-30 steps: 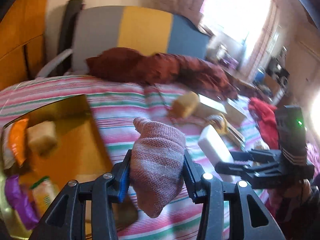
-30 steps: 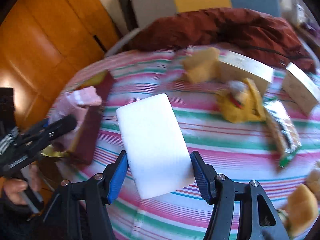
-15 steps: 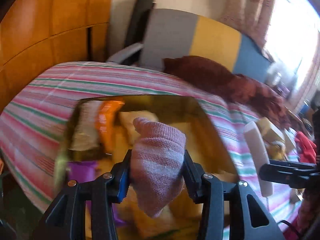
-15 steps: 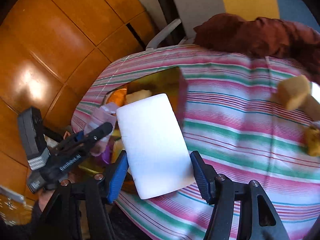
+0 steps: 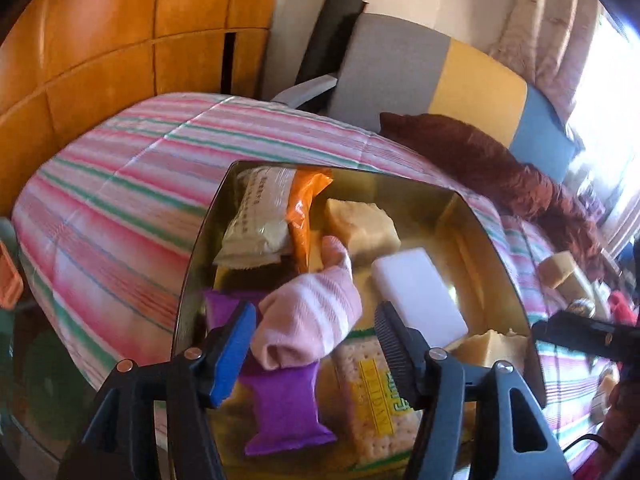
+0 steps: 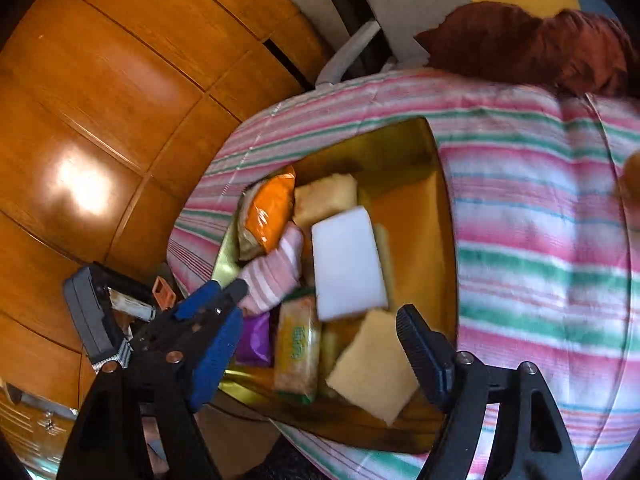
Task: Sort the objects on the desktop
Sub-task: 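Carry the sock and white foam block to the gold tray and open both tools, then withdraw both tools from the tray back toward the table items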
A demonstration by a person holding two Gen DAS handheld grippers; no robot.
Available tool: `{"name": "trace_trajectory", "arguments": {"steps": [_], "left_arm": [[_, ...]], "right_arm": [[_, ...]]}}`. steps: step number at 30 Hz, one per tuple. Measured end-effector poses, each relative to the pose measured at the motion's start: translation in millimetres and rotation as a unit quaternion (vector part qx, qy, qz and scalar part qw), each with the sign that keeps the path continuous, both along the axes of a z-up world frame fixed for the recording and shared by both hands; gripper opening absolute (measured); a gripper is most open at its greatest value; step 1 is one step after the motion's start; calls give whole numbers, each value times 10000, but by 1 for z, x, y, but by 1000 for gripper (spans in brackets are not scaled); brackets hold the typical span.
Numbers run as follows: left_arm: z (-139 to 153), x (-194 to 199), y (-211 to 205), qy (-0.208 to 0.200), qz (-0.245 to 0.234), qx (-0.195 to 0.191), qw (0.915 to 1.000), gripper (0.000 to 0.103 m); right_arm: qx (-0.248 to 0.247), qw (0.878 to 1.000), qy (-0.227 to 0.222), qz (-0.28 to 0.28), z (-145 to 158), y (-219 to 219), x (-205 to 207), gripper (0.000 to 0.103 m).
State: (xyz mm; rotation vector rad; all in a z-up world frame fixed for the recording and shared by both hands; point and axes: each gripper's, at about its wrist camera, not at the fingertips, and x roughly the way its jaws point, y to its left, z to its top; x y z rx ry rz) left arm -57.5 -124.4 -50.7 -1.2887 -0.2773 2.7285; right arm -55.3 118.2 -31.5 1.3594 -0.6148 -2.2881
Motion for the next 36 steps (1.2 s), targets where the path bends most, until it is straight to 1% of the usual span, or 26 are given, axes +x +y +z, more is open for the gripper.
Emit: {"name": "trace_trajectory", "arguments": {"steps": [2, 4, 6, 7, 9, 11, 14, 17, 22, 26, 29, 32, 36], "left_arm": [[3, 7, -2, 97, 68, 47, 9999, 63], [9, 12, 1, 196, 45, -4, 9998, 63], [18, 16, 8, 306, -68, 36, 9995, 63], [22, 17, 12, 346, -108, 23, 9993, 63], [30, 18, 24, 421, -312, 30, 9986, 63], [38, 20, 40, 525, -577, 41, 9969, 63], [43, 25, 65, 573, -956, 0, 9938, 63], [42, 27, 88, 479, -1304, -28, 9903, 63], [41, 34, 118, 420, -1780, -85, 9831, 65], [42, 38, 136, 356, -2075, -32, 9776, 67], [42, 41, 148, 344, -2254, -49, 9736, 67], [40, 41, 159, 313, -2413, -67, 9699, 67], [39, 39, 173, 259, -2578, -88, 9658, 67]], "right_arm": [[24, 10000, 35, -57, -1, 4, 10, 80], [190, 9996, 134, -169, 2, 7, 22, 80], [367, 9986, 269, -251, 8, 10, 31, 80], [539, 9973, 403, -309, 13, 13, 40, 81], [801, 9944, 559, -407, 20, 18, 51, 84], [1034, 9903, 745, -545, 27, 27, 66, 93], [1270, 9855, 862, -721, 31, 42, 82, 95], [1459, 9802, 856, -1027, 27, 64, 98, 96], [1474, 9745, 651, -1562, 14, 101, 120, 97], [1450, 9687, 516, -1948, 7, 134, 141, 97], [1508, 9595, 431, -2341, 6, 163, 164, 97], [1473, 9527, 396, -2628, 10, 192, 187, 97], [1475, 9344, 313, -3227, 17, 237, 225, 97]]}}
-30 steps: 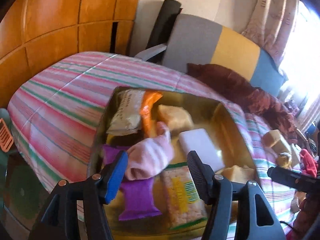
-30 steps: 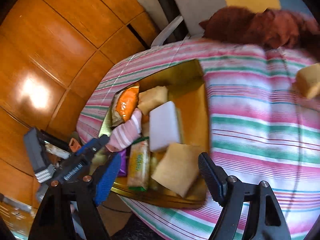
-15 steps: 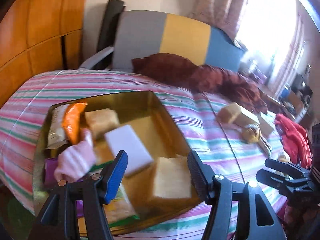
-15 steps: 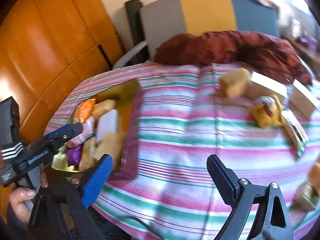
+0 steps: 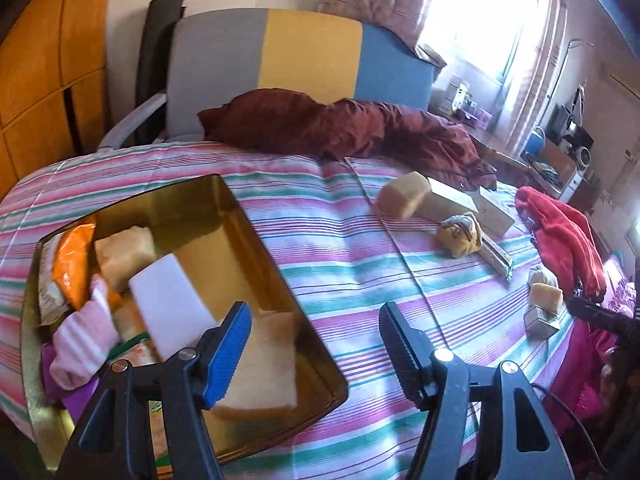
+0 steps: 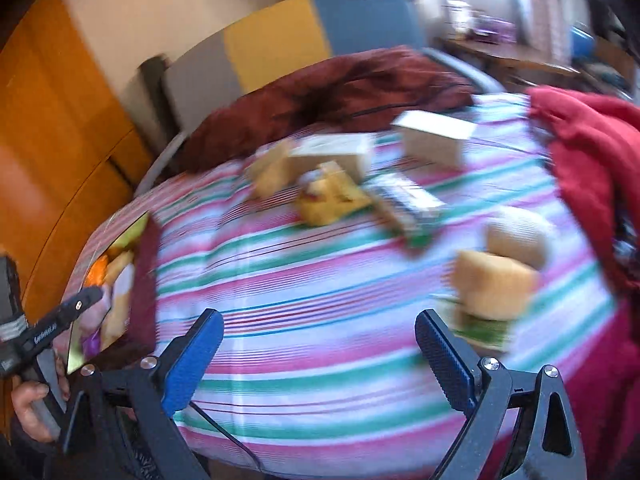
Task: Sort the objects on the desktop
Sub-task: 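Withdraw both tools from the tray back toward the table items, then grasp the green TSAO oil box with the right tool while the left tool grasps the yellow mesh bag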
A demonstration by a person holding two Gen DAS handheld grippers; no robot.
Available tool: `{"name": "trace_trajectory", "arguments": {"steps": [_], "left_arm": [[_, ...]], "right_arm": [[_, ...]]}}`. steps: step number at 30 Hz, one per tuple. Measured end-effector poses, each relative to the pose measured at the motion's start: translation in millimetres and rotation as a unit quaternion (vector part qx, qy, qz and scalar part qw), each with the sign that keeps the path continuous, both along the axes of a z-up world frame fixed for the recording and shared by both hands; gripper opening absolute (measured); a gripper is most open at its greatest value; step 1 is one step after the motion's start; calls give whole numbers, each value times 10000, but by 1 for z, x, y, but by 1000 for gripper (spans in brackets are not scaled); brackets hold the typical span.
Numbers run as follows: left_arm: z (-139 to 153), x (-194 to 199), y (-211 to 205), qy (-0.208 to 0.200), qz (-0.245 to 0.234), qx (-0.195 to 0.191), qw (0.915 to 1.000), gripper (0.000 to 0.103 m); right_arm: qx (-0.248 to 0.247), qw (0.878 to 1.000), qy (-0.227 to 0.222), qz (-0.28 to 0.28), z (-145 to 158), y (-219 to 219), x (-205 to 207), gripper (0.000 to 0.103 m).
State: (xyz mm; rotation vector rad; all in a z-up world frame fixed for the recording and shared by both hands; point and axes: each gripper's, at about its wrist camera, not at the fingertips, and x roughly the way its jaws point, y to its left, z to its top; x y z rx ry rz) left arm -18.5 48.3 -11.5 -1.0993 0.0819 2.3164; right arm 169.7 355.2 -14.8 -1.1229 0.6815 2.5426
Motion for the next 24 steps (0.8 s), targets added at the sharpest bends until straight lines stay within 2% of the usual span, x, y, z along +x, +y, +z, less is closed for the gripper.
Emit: {"name": "trace_trajectory", "arguments": {"steps": [4, 8, 13, 20, 24], "left_arm": [[1, -1, 13, -20, -173, -19, 9998, 69], [2, 4, 27, 41, -336, -117, 9994, 70], [1, 14, 40, 85, -536, -195, 9983, 70], [-7, 18, 56, -106, -754, -215, 9969, 71], [-12, 17, 67, -202, -882, -281, 9955, 71]], "right_arm": [[-73, 9981, -242, -570, -10, 37, 26, 103], [-378, 9933, -413, -1012, -33, 60, 36, 103], [-202, 9889, -649, -1322, -54, 61, 25, 103], [402, 9819, -1020, -1547, -67, 53, 7, 102], [357, 9791, -1050, -1705, -73, 56, 7, 93]]}}
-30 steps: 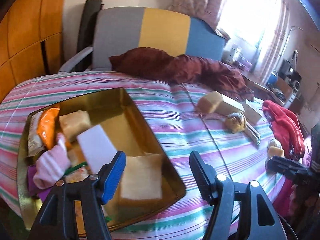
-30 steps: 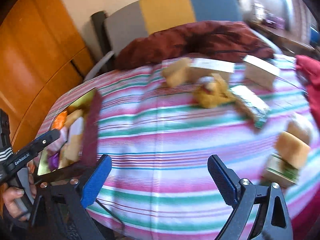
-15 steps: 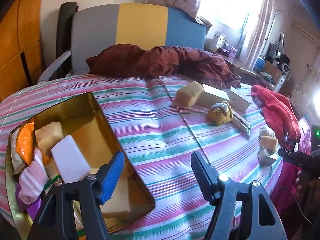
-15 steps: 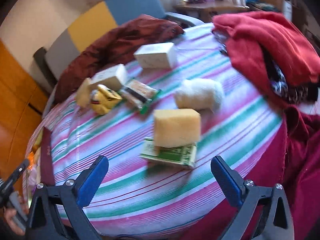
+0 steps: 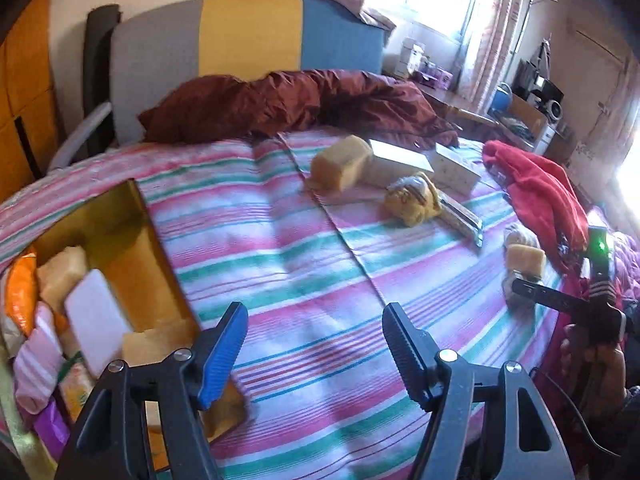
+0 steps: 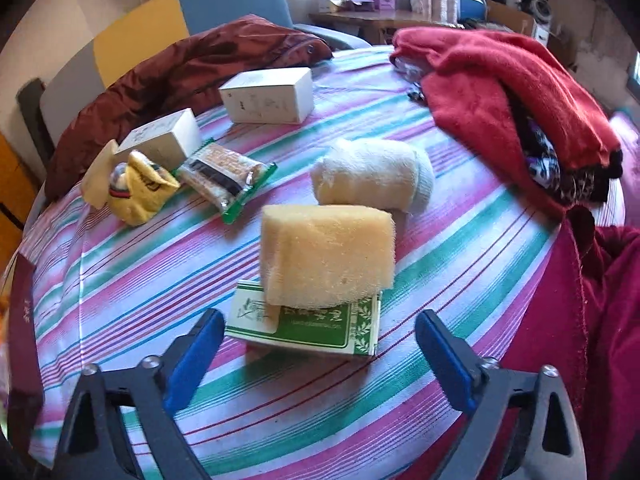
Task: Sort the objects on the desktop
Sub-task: 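Grasp the green TSAO oil box with the right tool while the left tool grasps the yellow mesh bag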
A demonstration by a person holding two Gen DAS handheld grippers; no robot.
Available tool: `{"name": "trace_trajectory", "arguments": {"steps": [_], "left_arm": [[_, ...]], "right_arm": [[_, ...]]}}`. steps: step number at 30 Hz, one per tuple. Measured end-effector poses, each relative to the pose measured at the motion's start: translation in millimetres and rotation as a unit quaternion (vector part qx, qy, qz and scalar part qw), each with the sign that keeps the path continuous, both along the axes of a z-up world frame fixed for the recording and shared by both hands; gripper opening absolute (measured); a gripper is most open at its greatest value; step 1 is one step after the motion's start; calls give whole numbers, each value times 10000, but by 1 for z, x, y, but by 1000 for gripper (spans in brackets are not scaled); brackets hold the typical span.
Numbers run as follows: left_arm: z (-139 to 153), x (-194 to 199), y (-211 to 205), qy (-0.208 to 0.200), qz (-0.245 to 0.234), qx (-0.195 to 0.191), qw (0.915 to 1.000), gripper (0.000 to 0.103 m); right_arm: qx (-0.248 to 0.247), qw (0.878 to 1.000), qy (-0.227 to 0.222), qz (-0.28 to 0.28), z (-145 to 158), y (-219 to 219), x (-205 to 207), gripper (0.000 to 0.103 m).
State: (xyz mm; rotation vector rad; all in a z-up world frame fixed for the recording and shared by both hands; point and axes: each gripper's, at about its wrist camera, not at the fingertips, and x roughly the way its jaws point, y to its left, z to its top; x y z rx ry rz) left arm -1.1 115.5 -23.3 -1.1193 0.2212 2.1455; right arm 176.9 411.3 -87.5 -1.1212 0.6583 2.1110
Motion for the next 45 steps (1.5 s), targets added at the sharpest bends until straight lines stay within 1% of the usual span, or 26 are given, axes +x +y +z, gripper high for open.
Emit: {"name": "trace_trajectory", "arguments": {"steps": [2, 4, 5, 7, 13, 16, 19, 21, 23, 26, 28, 30, 31, 33, 35, 38, 41, 42, 44, 45], "left_arm": [[-2, 0, 4, -71, -56, 23, 10000, 71], [-3, 0, 11, -136, -138, 21, 9998, 71], [-4, 0, 14, -148, -166, 14, 9998, 71], [-4, 0, 22, -180, -259, 6, 9995, 71], [-2, -2, 52, -173, -589, -23, 9981, 71], [-3, -11, 73, -457, -789, 92, 9958, 71], [-6, -21, 93, -759, -881, 209, 9930, 71], [-10, -32, 109, -975, -831, 266, 9914, 71], [-13, -40, 122, -1096, -770, 315, 9905, 71], [-16, -51, 143, -1190, -678, 359, 9899, 71], [-21, -59, 157, -1251, -596, 340, 9898, 72], [-25, -67, 170, -1336, -512, 358, 9891, 76], [-27, -71, 176, -1382, -461, 376, 9886, 81], [-30, -78, 186, -1468, -371, 420, 9876, 83], [-35, -86, 196, -1548, -236, 369, 9870, 87], [-42, -96, 206, -1657, -23, 419, 9853, 87], [-52, -102, 218, -1633, 131, 242, 9862, 86], [-56, -104, 221, -1702, 144, 175, 9852, 85], [-69, -106, 225, -1797, 187, -53, 9835, 77], [-70, -105, 225, -1723, 186, -52, 9849, 77]], "right_arm": [[-154, 9998, 74, -33, -3, 3, 1, 88], [-130, 9999, 74, -36, -4, 1, 0, 87], [-113, 9999, 63, -31, -5, 1, 0, 86], [-10, 10000, 34, -41, -5, -1, -1, 77], [98, 9999, 61, 32, -6, -4, -1, 77], [-3, 9997, 196, 130, -4, -7, -1, 77], [-38, 9989, 324, 342, -4, -16, -2, 77], [-10, 9980, 364, 507, -4, -21, -6, 77], [16, 9973, 381, 630, -5, -25, -8, 77], [201, 9959, 309, 823, -6, -31, -12, 77], [170, 9955, 341, 864, -7, -30, -12, 77], [165, 9954, 352, 879, -7, -29, -12, 77], [184, 9952, 331, 906, -7, -30, -13, 77], [210, 9949, 303, 935, -8, -30, -13, 77], [226, 9948, 279, 957, -9, -31, -13, 77], [205, 9946, 295, 975, -9, -30, -13, 77], [178, 9943, 315, 1005, -9, -29, -13, 78], [179, 9941, 312, 1025, -10, -28, -13, 78], [199, 9938, 294, 1049, -10, -29, -14, 78], [219, 9937, 275, 1062, -10, -29, -14, 78]]}}
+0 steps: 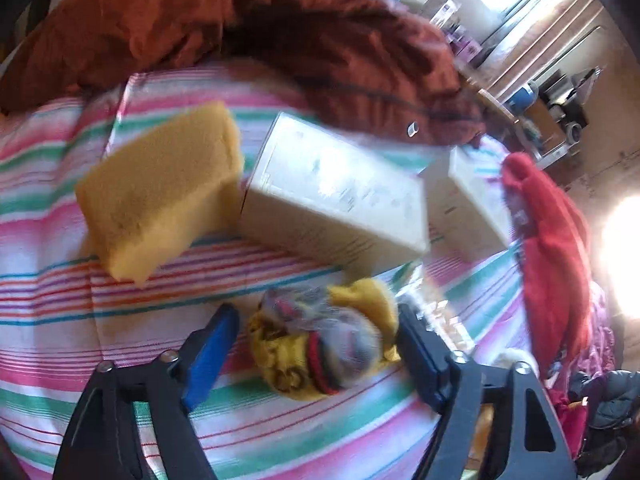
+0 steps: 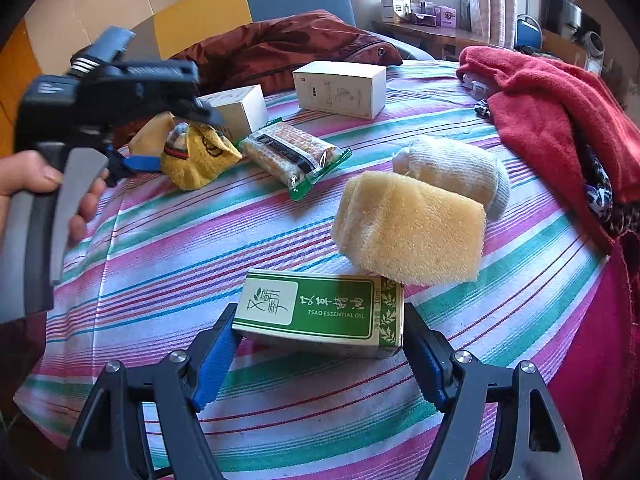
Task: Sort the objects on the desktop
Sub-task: 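Grasp the green TSAO oil box with the right tool while the left tool grasps the yellow mesh bag, then carry the green box and yellow mesh bag to the gold tray and release both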
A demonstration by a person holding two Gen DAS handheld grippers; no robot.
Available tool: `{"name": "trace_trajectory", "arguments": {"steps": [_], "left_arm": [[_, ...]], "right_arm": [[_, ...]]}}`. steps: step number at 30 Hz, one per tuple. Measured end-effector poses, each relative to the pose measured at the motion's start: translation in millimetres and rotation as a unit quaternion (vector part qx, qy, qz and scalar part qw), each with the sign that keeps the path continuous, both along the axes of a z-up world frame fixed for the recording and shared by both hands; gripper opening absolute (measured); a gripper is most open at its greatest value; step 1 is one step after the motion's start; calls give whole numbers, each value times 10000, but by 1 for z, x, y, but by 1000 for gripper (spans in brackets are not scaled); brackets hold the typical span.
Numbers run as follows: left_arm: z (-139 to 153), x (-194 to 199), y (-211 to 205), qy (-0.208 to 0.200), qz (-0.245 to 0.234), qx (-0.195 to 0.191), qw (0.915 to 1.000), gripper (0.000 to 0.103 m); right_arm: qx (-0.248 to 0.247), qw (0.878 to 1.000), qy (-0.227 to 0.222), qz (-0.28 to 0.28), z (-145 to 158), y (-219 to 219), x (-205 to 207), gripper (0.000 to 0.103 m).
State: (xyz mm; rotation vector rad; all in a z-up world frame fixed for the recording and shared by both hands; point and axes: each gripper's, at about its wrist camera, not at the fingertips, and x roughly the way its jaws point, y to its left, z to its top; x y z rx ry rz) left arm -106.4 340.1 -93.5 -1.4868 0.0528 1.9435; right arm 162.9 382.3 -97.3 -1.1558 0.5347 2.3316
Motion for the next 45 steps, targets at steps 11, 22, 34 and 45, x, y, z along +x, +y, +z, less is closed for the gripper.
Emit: {"name": "trace_trajectory", "arguments": {"steps": [11, 22, 34, 45], "left_arm": [[7, 23, -9, 737, -243, -316, 9965, 50], [39, 47, -83, 1166, -67, -24, 9932, 50], [76, 64, -186, 1926, 611, -206, 9792, 50], [93, 67, -268, 2215, 1367, -276, 9651, 51]], "right_arm": [[90, 9999, -46, 28, 0, -1, -1, 78], [-48, 9999, -2, 143, 4, -9, -1, 75], [-185, 9937, 215, 1088, 23, -67, -29, 75], [-193, 9772, 442, 2067, 55, -127, -72, 75]]}}
